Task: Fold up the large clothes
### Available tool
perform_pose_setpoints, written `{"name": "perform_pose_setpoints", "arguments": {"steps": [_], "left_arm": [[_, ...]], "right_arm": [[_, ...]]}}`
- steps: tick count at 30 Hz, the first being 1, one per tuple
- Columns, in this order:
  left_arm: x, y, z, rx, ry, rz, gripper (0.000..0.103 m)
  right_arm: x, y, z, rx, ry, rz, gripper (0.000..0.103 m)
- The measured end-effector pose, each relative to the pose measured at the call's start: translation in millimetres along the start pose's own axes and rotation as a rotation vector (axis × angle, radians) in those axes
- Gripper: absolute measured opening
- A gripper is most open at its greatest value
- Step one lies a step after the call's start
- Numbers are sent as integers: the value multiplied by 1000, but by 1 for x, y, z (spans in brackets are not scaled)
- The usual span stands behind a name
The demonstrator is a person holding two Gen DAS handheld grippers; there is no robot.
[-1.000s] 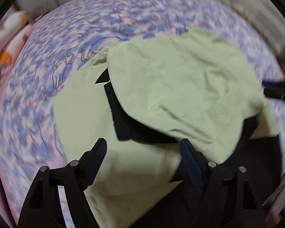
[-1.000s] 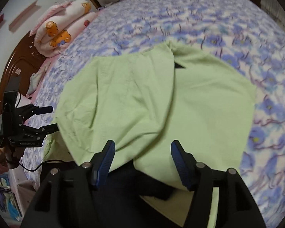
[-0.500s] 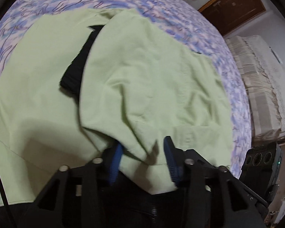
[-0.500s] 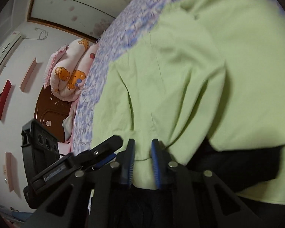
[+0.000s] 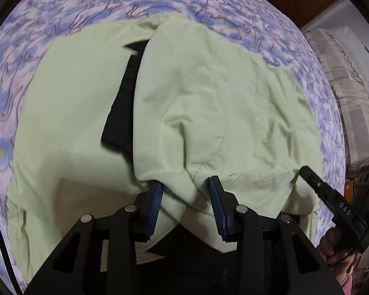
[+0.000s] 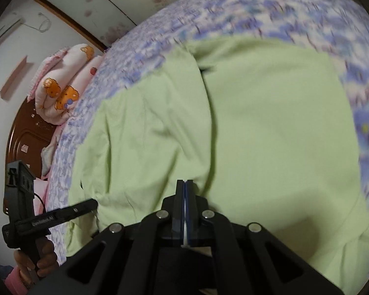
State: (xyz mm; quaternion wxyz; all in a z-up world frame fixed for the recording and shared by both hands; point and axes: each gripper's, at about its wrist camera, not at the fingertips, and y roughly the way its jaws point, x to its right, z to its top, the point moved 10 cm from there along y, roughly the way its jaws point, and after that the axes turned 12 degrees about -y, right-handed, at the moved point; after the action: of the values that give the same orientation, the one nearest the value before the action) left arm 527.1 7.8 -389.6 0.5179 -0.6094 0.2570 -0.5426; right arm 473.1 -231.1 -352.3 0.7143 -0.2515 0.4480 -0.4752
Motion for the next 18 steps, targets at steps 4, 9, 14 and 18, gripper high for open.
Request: {"name": "perform_pose_setpoints", "arguments": {"steps": [4,9,14,18], "left_arm": [[6,0,22,9,6,27,37],[-3,-6,47,-31,-54,114,38],[-16,-18,30,-195,-112,175,38],[2,-34,37,-178,-53,103,38]], "right_arm": [[-14,5,30,44,-109,-14,2],[-25,35,62,72,-103,26,2],[-32,66,96,113,-99,19,2],[-36,85,120,146,-61,34,2]]}}
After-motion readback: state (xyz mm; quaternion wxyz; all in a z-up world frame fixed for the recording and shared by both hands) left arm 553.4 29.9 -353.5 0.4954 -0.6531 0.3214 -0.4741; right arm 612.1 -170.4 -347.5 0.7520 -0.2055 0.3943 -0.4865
